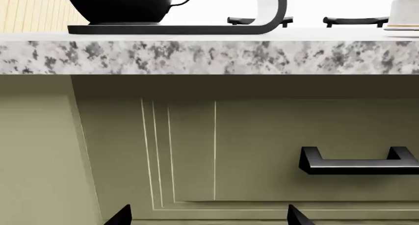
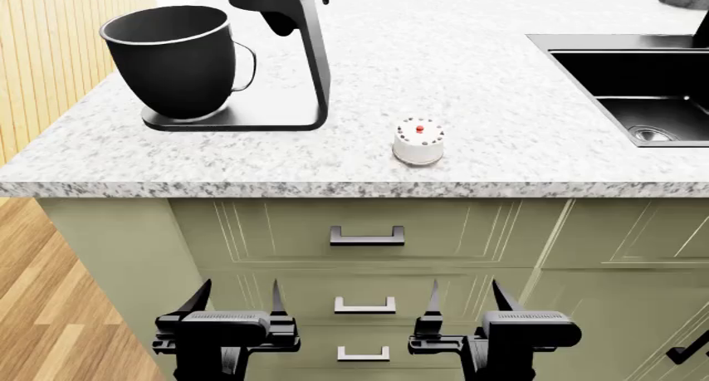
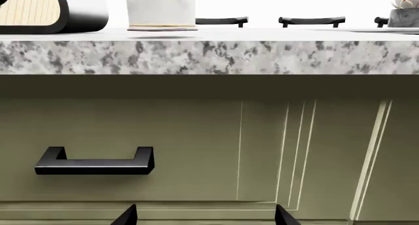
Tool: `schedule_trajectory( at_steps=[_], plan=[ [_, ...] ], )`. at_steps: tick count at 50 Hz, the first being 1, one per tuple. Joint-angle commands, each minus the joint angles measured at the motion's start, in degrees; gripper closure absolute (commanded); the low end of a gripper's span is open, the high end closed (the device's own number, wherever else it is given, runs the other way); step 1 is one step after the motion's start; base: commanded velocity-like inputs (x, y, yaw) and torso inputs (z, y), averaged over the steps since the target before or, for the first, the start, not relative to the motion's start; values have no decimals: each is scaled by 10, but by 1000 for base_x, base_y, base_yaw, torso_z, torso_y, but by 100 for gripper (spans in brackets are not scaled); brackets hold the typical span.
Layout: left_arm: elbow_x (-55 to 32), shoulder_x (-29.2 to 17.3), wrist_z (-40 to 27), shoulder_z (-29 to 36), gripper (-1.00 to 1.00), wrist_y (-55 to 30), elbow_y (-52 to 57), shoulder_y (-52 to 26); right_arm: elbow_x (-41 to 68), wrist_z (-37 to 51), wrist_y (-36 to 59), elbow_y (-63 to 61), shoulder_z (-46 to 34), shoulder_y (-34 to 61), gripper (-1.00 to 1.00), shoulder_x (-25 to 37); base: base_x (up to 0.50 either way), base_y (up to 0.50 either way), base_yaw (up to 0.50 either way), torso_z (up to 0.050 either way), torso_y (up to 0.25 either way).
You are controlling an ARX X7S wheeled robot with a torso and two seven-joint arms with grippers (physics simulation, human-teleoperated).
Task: Place the cake in the stand mixer bowl.
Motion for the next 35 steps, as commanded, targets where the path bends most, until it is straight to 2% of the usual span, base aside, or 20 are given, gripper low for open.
schedule_trajectory(
  at_steps=[1,5,22,26,28,32,33,35],
  plan=[
    [4,-13,-19,6,-100,5,-22,-17,3,8,8,7,-18,11,-100,9,0,0,0,0,0],
    [-10,-23,-24,6,-100,27,-29,-8,-4,32,-5,7,-30,3,-100,16,0,0,0,0,0],
    [-11,-44,-43,29,-100,28,-28,-15,-15,79,27,-17,-55,14,-100,34,0,0,0,0,0],
    [-18,-56,-53,15,-100,5,75,11,7,82,92,-156,-37,-12,-100,44,0,0,0,0,0],
    [-18,-69,-59,3,-100,-37,170,25,12,85,133,-265,-27,-29,-100,53,0,0,0,0,0],
    [-49,-98,-68,-56,-100,-106,368,56,23,90,230,-479,11,-46,-100,80,0,0,0,0,0],
    [-48,-100,-74,-81,-100,-72,380,78,34,91,251,-530,34,-51,-100,86,0,0,0,0,0],
    [-69,-105,-83,-115,-100,-83,425,87,43,94,257,-569,57,-57,-100,91,0,0,0,0,0]
  ],
)
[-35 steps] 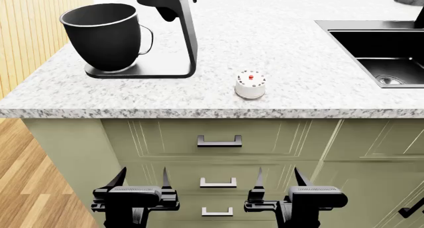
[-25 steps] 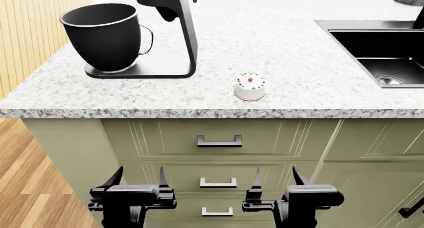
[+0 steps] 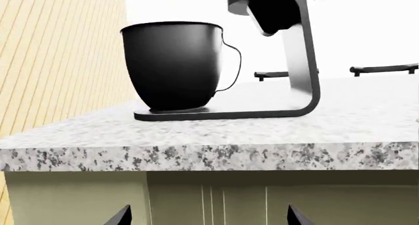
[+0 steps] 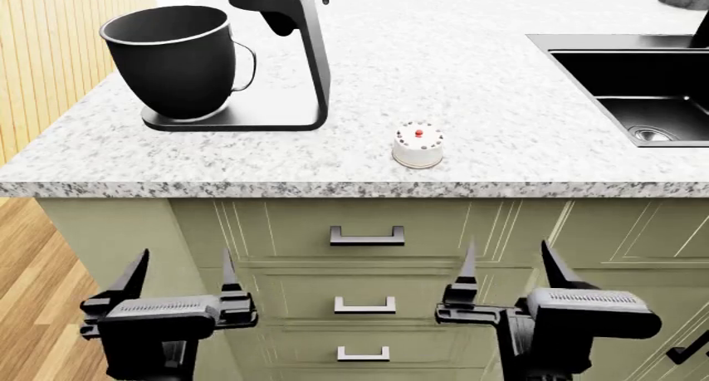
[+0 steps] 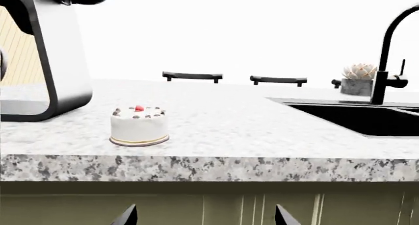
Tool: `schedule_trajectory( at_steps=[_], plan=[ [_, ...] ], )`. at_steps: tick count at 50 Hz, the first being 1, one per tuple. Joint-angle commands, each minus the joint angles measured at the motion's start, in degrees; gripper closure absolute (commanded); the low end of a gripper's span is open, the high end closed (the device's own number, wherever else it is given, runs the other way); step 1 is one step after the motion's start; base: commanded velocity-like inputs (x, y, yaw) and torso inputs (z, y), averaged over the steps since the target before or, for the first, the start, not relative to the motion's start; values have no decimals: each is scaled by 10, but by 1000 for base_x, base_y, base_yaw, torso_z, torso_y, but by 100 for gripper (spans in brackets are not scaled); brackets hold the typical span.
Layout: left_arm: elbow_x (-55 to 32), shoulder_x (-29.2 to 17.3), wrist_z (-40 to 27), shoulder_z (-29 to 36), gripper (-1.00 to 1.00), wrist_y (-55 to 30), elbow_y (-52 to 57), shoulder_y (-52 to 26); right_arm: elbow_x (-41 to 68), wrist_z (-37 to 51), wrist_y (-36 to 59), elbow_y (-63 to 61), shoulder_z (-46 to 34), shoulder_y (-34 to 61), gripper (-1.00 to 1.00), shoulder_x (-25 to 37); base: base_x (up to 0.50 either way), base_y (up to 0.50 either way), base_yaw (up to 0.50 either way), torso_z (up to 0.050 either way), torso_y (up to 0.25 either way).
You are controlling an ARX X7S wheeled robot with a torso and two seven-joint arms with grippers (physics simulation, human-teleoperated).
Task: Place the cake in the stand mixer bowl.
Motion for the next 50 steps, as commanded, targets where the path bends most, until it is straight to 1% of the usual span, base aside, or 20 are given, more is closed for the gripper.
schedule_trajectory(
  at_steps=[1,2,3,4,5,6,7,9,10,12,13,15,29,47,50],
  plan=[
    [-55,-41,-34,-120,-100,-57,283,67,36,19,132,-340,87,-40,-100,42,0,0,0,0,0],
    [-62,-44,-44,-145,-100,-64,308,72,55,27,120,-352,109,-50,-100,51,0,0,0,0,0],
    [-68,-46,-50,-161,-100,-68,320,74,69,43,108,-352,116,-58,-100,66,0,0,0,0,0],
    [-69,-46,-50,-161,-100,-68,320,75,78,60,105,-352,111,-60,-100,81,0,0,0,0,0],
    [-80,-49,-56,-185,-100,-74,330,77,97,86,87,-352,119,-72,-100,103,0,0,0,0,0],
    [-92,-57,-64,-197,-100,-103,349,67,106,112,81,-352,115,-77,-100,124,0,0,0,0,0],
    [-83,-52,-60,-192,-100,-80,332,74,117,128,80,-352,113,-77,-100,137,0,0,0,0,0],
    [-86,-52,-59,-189,-100,-78,324,72,123,144,79,-350,108,-78,-100,150,0,0,0,0,0],
    [-81,-56,-62,-186,-100,-90,329,68,123,145,75,-348,107,-78,-100,151,0,0,0,0,0],
    [-77,-55,-60,-181,-100,-80,323,71,127,144,59,-342,110,-83,-100,151,12,365,0,0,0],
    [-81,-60,-63,-182,-100,-97,333,66,124,144,58,-340,108,-83,-100,152,27,500,0,0,0],
    [-74,-57,-61,-178,-100,-80,321,71,124,144,56,-336,105,-83,-100,153,35,500,0,0,0],
    [-63,-63,-66,-171,-100,-73,309,73,101,141,56,-321,71,-78,-100,165,37,500,0,0,0],
    [-46,-69,-69,-152,-100,-64,295,75,94,150,53,-317,64,-77,-100,168,51,500,0,0,0],
    [-46,-70,-70,-151,-100,-63,294,75,90,152,57,-318,61,-75,-100,169,20,124,0,0,0]
  ],
)
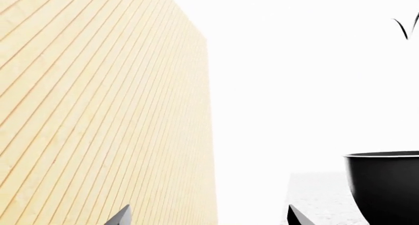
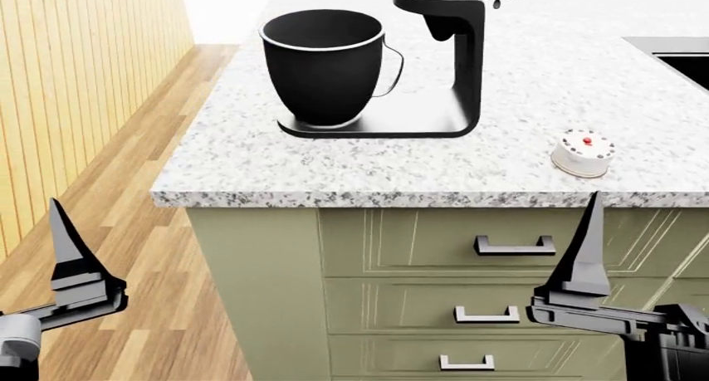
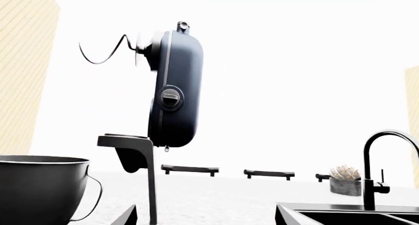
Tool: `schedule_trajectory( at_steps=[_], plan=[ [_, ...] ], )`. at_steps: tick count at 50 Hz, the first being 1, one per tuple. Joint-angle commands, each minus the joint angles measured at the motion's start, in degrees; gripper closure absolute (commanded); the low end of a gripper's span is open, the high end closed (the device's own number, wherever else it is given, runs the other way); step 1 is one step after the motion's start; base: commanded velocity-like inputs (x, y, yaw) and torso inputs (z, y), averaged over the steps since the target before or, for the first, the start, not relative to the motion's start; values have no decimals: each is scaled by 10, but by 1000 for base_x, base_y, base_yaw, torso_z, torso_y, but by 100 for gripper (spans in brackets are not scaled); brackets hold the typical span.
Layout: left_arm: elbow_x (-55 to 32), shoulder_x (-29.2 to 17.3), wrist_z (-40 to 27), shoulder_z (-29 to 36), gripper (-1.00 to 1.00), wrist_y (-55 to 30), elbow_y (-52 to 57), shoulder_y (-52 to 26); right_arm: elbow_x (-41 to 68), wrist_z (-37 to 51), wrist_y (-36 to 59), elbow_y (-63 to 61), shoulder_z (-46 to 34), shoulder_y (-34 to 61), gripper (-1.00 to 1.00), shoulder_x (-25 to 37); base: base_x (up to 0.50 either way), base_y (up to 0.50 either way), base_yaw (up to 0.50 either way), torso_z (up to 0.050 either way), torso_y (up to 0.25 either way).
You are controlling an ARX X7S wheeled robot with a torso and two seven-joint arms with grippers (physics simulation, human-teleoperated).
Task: Place the cake in the stand mixer bowl.
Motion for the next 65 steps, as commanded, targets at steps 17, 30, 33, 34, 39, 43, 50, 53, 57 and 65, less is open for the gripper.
schedule_trajectory(
  at_steps=[17,30,33,34,39,43,50,53,57,65],
  plan=[
    [10,-9,-5,17,-100,7,-11,3,-15,25,22,-14,-4,1,-100,10,218,0,0,0,0],
    [11,-14,-8,22,-100,7,-13,3,-5,29,10,-18,2,-5,-100,14,500,0,0,0,0],
    [12,-15,-8,23,-100,7,-14,3,-6,31,7,-17,2,-4,-100,14,500,0,0,0,0],
    [11,-15,-9,23,-100,8,-14,3,-9,34,10,-17,1,-3,-100,14,500,0,0,0,0],
    [13,-16,-10,26,-100,9,-16,4,-5,38,5,-18,6,-3,-100,14,122,0,0,0,0],
    [12,-17,-11,26,-100,8,-14,4,-4,40,7,-21,5,-4,-100,17,0,0,0,0,0],
    [12,-20,-11,28,-100,8,-14,5,8,45,20,-23,9,3,-100,21,0,0,0,0,0],
    [11,-20,-11,29,-100,10,-15,6,40,49,42,-26,23,14,-100,22,0,0,0,0,0],
    [10,-22,-11,30,-100,10,-14,6,82,92,83,-33,21,34,-100,66,0,0,0,0,0],
    [8,-24,-11,33,-100,14,-19,6,496,286,173,-18,121,111,-100,341,0,0,0,0,0]
  ],
)
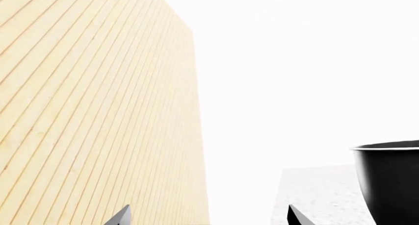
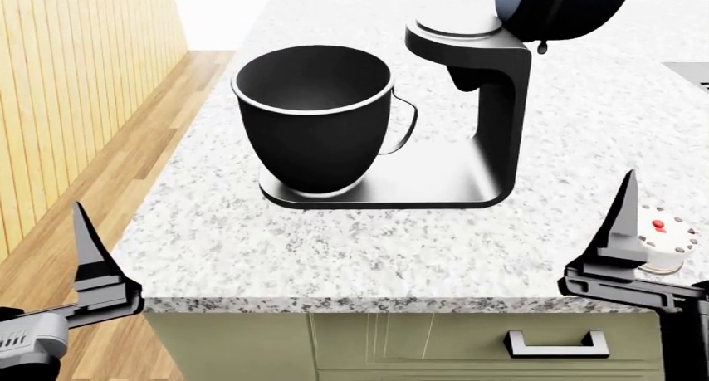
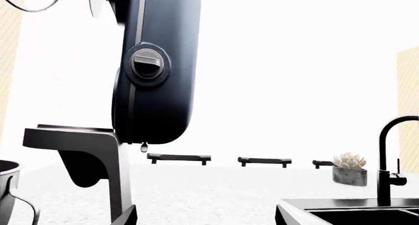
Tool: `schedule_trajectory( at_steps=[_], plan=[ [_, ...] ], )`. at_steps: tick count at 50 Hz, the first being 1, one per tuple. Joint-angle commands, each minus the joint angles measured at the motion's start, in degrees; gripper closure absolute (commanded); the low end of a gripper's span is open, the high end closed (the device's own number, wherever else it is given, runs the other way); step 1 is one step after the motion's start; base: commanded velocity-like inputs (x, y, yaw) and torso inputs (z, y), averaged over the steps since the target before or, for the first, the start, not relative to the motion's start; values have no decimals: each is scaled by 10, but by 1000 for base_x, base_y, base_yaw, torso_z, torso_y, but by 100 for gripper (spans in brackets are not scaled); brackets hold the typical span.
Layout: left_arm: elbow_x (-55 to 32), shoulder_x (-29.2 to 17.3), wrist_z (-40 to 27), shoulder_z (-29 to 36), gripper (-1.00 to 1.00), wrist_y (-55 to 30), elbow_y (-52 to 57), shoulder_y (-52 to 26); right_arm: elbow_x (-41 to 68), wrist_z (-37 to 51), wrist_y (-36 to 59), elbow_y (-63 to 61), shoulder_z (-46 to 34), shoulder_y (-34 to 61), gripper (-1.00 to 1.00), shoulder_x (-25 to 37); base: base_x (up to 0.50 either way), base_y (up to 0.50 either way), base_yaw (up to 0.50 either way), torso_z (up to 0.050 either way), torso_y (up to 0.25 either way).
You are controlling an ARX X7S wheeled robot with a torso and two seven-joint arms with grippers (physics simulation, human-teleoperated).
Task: Place the cake in the stand mixer bowl.
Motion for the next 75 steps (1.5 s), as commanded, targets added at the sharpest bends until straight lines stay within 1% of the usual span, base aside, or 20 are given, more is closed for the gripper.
schedule_trajectory(
  at_steps=[1,6,12,14,16,20,23,27,28,30,31,32,34,38,39,40,44,48,57,75],
  plan=[
    [-3,-3,0,4,-100,4,-5,0,356,154,86,24,92,69,-100,226,0,0,0,0,0],
    [-2,-5,0,8,-100,5,-6,0,451,130,88,87,144,64,-100,264,0,0,0,0,0],
    [-2,-7,-1,9,-100,3,-7,-1,523,128,110,156,158,73,-100,306,0,0,0,0,0],
    [-3,-7,-2,9,-100,4,-9,-1,559,147,132,190,126,88,-100,346,0,0,0,0,0],
    [-3,-8,-2,9,-100,4,-9,-1,571,144,137,208,126,92,-100,357,0,0,0,0,0],
    [-2,-8,-2,12,-100,4,-11,-1,580,107,141,242,117,98,-100,368,0,0,0,0,0],
    [-2,-9,-3,13,-100,5,-13,-1,622,114,150,277,74,116,-100,382,0,0,0,0,0],
    [-2,-10,-4,14,-100,5,-15,-2,639,107,156,288,64,120,-100,387,0,0,0,0,0],
    [-10,-16,-6,10,-100,-24,6,-10,657,106,163,299,56,122,-100,395,0,0,0,0,0],
    [-11,-17,-7,10,-100,-26,7,-11,658,106,163,299,54,124,-100,395,0,0,0,0,0],
    [-11,-17,-7,10,-100,-26,7,-11,658,106,163,299,54,124,-100,395,0,0,0,0,0],
    [-2,-11,-5,16,-100,4,-14,-2,669,90,176,304,45,124,-100,408,0,0,0,0,0],
    [-7,-15,-7,13,-100,-14,-3,-7,672,77,176,304,40,130,-100,411,0,0,0,0,0],
    [-3,-12,-6,16,-100,6,-17,-1,679,50,176,305,38,139,-100,409,0,0,0,0,0],
    [-8,-17,-8,14,-100,-15,-3,-8,681,48,176,306,36,141,-100,409,0,0,0,0,0],
    [-3,-13,-7,17,-100,4,-17,-2,684,41,176,308,31,144,-100,408,0,0,0,0,0],
    [-2,-13,-8,18,-100,8,-19,-1,690,24,180,311,22,145,-100,404,0,0,0,0,0],
    [-1,-14,-9,19,-100,10,-21,0,675,8,190,324,-14,148,-100,394,0,0,0,0,0],
    [-4,-16,-11,19,-100,8,-19,0,644,7,204,368,-69,180,-100,376,0,0,0,0,0],
    [-5,-19,-15,22,-100,11,-23,1,562,-6,199,435,-115,181,-100,335,0,0,0,0,0]
  ],
)
